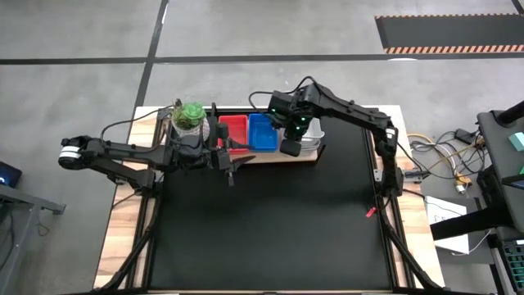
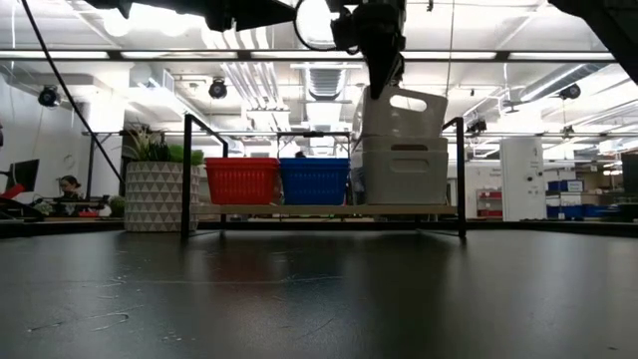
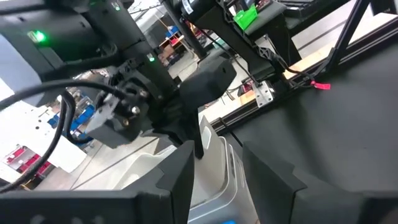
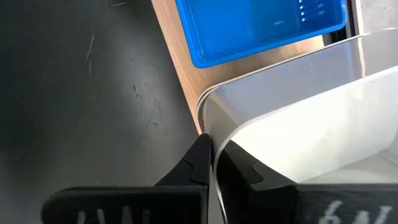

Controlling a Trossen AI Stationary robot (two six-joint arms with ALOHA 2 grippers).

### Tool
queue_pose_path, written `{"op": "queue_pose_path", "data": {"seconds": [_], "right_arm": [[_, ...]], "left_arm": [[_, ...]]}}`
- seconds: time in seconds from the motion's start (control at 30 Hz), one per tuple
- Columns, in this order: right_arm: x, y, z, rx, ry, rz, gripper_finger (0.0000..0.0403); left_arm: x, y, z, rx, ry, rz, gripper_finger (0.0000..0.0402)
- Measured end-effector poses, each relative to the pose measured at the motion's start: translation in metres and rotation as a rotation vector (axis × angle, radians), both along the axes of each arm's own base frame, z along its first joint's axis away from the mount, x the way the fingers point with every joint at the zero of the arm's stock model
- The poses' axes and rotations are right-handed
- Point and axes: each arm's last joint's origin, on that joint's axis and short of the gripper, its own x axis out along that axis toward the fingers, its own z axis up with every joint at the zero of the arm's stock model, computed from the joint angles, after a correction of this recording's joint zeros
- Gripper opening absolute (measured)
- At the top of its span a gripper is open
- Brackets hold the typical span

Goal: Stack baskets on shelf by color
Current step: Stack the white bin on top of the white bin on the shelf, then return to Home Position

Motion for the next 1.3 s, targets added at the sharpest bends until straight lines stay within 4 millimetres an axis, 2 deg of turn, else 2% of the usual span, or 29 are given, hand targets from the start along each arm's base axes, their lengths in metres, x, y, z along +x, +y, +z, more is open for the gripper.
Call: {"op": "queue_pose_path", "data": {"seconds": [0.4,0.67,0.97,1.1,1.3], "right_arm": [[0.013,-0.005,-0.021,0.016,0.056,0.007,0.0009],[0.015,-0.004,-0.024,0.04,0.055,0.019,0.0011],[0.015,-0.004,-0.024,0.041,0.054,0.023,0.0072],[0.012,-0.003,-0.019,0.035,0.042,0.031,0.0101],[-0.005,0.004,0.007,0.012,-0.021,0.052,0.0118]], "left_arm": [[0.0,0.0,0.0,0.0,0.0,0.0,0.012],[0.0,0.0,0.0,0.0,0.0,0.0,0.012],[0.0,0.0,0.0,0.0,0.0,-0.001,0.012],[0.0,0.0,-0.002,0.0,0.022,-0.001,0.012],[-0.006,0.0,-0.012,0.019,0.051,-0.003,0.012]]}}
